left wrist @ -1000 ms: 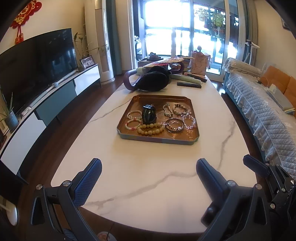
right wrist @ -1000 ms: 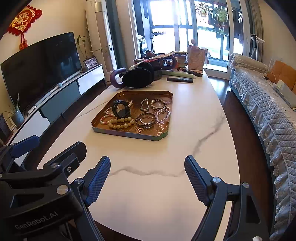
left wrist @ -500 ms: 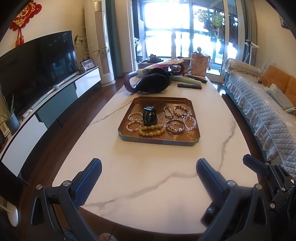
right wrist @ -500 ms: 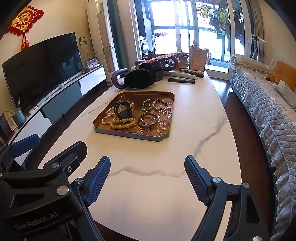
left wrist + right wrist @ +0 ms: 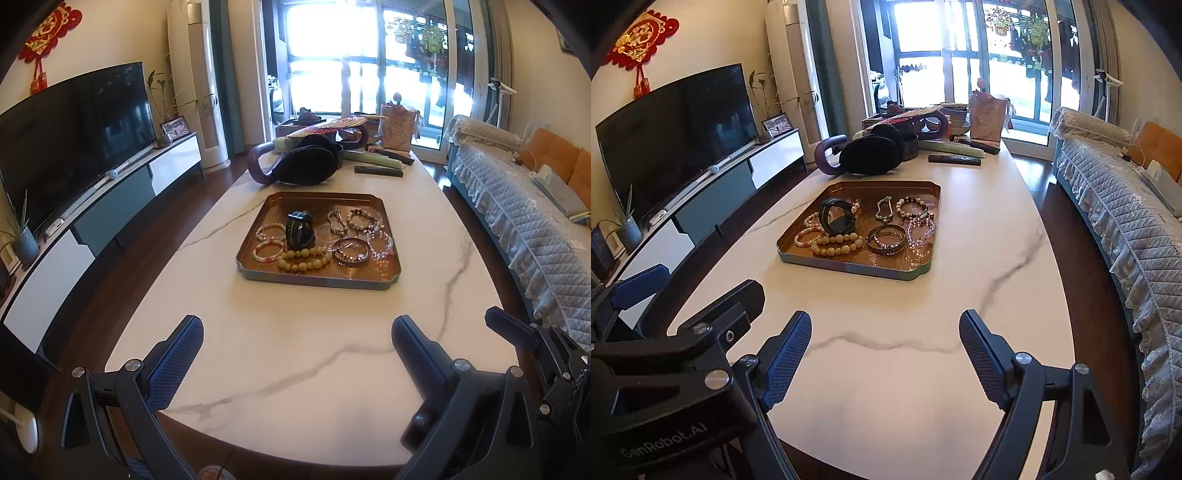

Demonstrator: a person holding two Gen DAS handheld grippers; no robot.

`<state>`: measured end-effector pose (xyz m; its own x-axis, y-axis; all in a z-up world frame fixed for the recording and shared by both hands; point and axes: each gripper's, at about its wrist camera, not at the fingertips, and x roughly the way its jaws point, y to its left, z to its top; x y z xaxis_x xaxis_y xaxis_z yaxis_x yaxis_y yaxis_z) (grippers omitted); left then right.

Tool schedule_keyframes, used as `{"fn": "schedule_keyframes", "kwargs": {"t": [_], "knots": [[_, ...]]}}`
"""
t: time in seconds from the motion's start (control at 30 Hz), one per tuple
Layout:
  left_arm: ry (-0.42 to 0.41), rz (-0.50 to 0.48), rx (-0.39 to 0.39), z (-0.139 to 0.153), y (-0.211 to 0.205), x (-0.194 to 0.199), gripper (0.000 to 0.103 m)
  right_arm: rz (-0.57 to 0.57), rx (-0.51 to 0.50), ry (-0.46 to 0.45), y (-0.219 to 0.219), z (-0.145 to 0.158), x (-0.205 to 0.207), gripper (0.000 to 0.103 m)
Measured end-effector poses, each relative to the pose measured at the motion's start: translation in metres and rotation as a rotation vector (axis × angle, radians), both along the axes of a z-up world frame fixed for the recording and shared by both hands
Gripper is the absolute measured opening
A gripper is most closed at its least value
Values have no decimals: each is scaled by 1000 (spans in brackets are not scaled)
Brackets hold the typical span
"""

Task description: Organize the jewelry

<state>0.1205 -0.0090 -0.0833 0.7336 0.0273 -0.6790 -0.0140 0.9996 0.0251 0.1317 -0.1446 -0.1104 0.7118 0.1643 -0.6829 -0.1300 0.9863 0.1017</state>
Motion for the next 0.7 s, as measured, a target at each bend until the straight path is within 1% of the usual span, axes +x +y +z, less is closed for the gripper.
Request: {"fn": "schedule_keyframes", "kwargs": {"t": [0.7], "knots": [[4,-3,8,1,3,1,101,7,4,10,3,-2,0,80]]}}
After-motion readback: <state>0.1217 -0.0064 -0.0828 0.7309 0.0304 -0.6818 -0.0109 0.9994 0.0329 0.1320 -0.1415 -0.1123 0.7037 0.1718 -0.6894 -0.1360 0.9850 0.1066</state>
